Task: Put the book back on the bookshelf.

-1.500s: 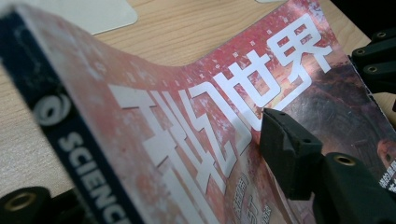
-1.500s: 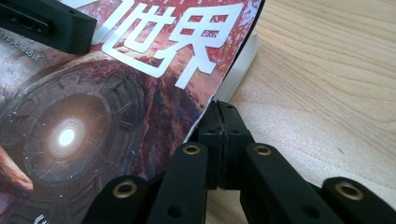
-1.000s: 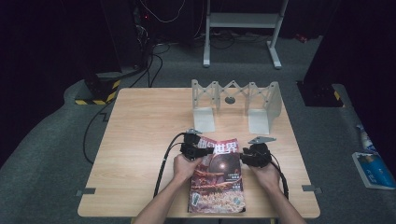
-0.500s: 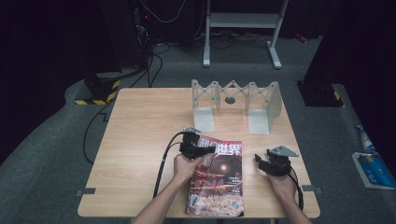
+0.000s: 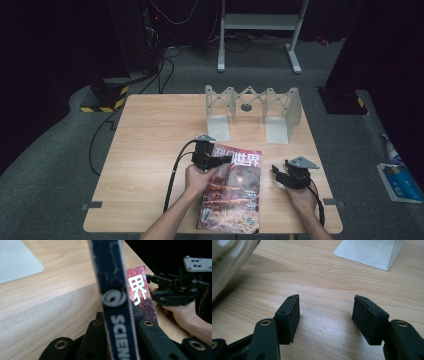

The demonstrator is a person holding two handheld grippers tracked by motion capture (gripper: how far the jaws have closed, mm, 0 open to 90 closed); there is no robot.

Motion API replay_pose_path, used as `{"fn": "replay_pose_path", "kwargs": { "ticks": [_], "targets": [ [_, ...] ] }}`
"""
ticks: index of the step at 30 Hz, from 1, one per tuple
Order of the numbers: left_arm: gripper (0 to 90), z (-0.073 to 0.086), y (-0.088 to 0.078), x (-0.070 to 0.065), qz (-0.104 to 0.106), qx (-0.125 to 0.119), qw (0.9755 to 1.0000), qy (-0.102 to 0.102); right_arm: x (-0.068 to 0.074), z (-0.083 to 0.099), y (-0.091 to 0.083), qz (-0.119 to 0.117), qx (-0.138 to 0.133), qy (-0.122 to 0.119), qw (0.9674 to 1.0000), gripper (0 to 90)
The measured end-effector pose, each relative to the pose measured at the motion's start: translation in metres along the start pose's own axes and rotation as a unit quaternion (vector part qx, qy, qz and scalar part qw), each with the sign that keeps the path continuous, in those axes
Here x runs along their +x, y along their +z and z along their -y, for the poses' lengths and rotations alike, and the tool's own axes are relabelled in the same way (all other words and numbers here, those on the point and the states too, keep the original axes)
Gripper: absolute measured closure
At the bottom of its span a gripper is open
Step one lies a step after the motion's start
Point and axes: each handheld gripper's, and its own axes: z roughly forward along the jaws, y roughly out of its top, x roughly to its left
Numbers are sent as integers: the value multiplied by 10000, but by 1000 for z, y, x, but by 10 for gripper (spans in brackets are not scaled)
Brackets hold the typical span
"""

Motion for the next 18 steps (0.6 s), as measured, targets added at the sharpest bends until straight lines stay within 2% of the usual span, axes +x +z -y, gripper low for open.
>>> {"fn": "replay_pose_path", "kwargs": {
  "ticks": [1,6,10,18],
  "targets": [
    [823,-2,-1,-3,1,8,10000,36,0,0,0,7,-1,7,10000,386],
    [825,-14,-6,-21,-131,106,9984,540,0,0,0,9,-1,0,10000,384],
    [827,-19,-4,-29,-96,157,9974,698,0,0,-1,-4,11,8,10000,384],
    [832,-26,-5,-39,3,227,9962,844,0,0,-1,8,16,17,10000,383]
  ]
}}
